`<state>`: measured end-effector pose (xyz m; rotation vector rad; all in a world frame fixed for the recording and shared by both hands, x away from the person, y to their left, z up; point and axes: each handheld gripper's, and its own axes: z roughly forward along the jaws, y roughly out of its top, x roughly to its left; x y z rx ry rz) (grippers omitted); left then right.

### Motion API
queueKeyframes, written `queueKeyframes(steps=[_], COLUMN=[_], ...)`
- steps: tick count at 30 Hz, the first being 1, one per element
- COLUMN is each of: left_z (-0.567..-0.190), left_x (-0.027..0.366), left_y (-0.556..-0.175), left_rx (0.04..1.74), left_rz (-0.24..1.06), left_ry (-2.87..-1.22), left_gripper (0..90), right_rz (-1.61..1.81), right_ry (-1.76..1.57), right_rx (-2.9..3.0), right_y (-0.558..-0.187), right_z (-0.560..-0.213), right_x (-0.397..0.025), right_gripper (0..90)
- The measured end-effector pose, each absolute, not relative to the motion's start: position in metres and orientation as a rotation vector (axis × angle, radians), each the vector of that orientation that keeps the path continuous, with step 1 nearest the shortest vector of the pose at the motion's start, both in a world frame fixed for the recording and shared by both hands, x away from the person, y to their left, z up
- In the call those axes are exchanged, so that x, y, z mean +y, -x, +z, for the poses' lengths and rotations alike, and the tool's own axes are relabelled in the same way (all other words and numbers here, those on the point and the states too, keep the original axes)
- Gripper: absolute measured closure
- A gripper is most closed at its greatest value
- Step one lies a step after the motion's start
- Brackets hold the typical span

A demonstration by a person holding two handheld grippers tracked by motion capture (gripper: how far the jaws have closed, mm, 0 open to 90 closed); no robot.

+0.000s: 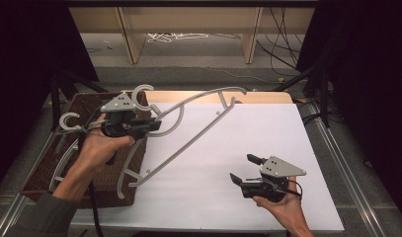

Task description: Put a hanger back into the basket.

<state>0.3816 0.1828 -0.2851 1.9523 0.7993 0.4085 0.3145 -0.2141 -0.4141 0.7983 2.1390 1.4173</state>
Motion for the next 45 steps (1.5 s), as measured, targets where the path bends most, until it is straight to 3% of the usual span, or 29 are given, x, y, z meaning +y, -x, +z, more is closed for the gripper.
queueKeyframes(steps=[18,45], left_z=[-0.273,-0.306], left_x=[0.255,0.327], left_y=[-0.401,-0.424], left_rx=[0.947,1.184], left_rz=[0.525,0.663], left_ry=[-1.881,-1.844], left_gripper=[82.1,82.1], right_rz=[1.417,1.414], right_ry=[-0.807,-0.802], right_rx=[2.143,2.163], right_y=[-0.314,-0.315], right_z=[-0.417,-0.418], right_x=[-0.213,-0.213], right_gripper=[19.7,19.1])
